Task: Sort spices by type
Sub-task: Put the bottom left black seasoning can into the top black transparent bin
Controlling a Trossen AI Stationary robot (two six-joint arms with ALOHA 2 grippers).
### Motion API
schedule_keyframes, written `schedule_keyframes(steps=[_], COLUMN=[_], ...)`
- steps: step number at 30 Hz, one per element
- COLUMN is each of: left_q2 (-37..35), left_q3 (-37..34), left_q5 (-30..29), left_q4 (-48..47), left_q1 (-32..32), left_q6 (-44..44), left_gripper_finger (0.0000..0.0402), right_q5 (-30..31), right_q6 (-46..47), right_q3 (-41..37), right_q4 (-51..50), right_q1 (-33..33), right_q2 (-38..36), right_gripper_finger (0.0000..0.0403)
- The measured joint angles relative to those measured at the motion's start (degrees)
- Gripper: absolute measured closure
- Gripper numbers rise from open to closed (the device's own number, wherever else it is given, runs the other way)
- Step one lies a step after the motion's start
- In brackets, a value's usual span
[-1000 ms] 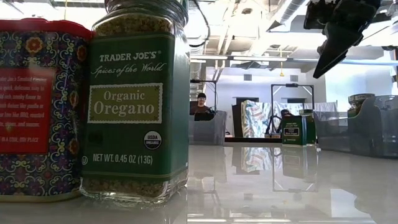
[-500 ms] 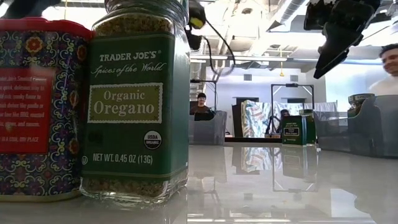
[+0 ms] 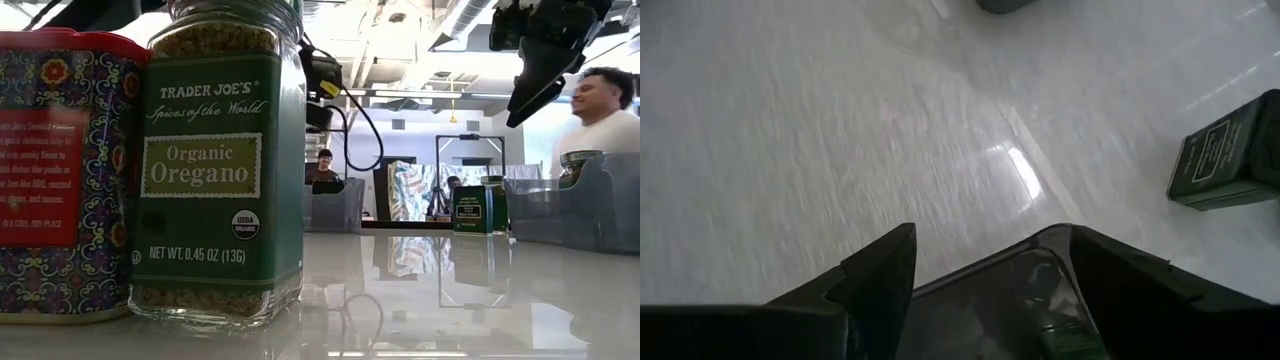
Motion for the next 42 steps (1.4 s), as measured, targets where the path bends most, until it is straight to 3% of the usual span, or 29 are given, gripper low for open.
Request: schedule_keyframes(steps=[13, 21, 42], left_q2=[-0.08, 0.06, 0.03], left_q3=[-1.64, -4.33, -4.33], left_q5=[0.45, -2.03, -2.0], left_q4=[2.88, 6.2, 6.34], left_q1=[1.02, 0.29, 0.22], left_q6=[3.81, 3.16, 1.4], left_gripper_finger=[0.0269, 0.0269, 0.0247], right_q5=[0.11, 0.13, 0.22], right_q6=[0.0, -0.04, -0.45], right_q3=[0.0, 0.0, 0.0], right_q4=[0.06, 0.04, 0.05], right_q1=[-1.57, -1.56, -1.57], right_q2=[0.0, 0.0, 0.01], right_gripper_finger=[0.0112, 0.0112, 0.0112])
